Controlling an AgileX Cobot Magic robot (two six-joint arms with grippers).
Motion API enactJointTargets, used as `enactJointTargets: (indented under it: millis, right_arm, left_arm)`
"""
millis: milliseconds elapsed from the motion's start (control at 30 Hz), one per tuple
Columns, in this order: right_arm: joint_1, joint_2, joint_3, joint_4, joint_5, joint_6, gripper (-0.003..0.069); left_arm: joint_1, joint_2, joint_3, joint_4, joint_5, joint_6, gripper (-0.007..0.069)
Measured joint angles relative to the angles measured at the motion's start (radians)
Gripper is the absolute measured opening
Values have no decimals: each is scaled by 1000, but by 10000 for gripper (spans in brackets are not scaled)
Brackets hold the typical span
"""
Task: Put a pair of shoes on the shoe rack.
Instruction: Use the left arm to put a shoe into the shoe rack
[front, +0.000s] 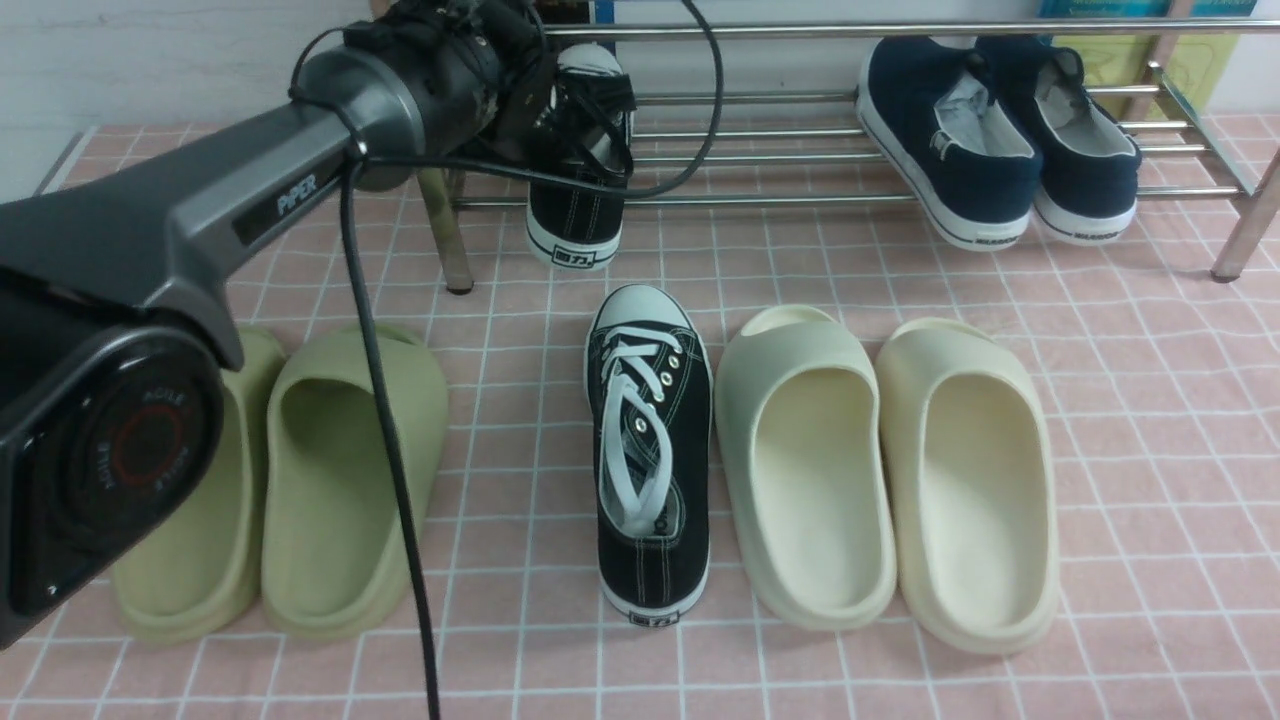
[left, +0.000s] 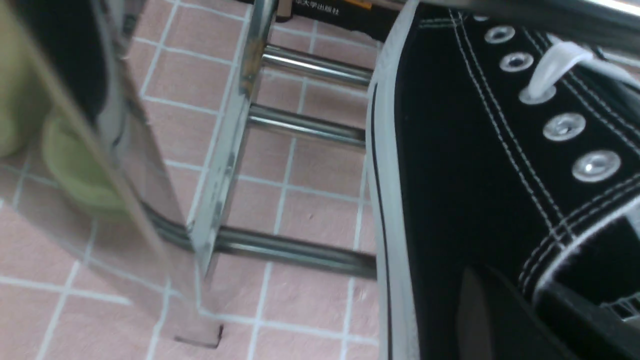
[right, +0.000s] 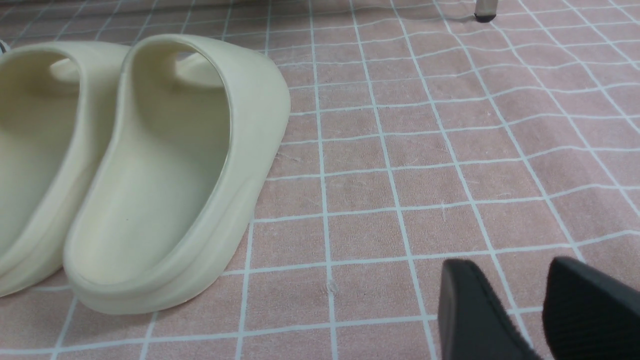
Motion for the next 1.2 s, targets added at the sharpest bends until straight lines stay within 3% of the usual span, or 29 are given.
enactJointTargets:
  millis: [133,367,500,733,867,1033,1200]
  right_arm:
    - [0,0,0,0,0,0,237]
    - [0,0,0,0,0,0,237]
    - [0,0,0,0,0,0,237]
    - [0,0,0,0,0,0,237]
    - [0,0,0,0,0,0,237]
    - [0,0,0,0,0,0,237]
    - [0,0,0,0,0,0,237]
  left_arm:
    - [1,5,-5,43,-19,-39,120]
    - [1,3,-8,33,7,26,387]
    - [2,-22,-8,-84,115,122,421]
    - [2,-106,-8,-364,247,458,328]
    - [2,-133,-16,-483,369,636,188]
    - [2,-72,-16,-503,488,704,31]
    - [2,-4,-15,-503,494,708,2]
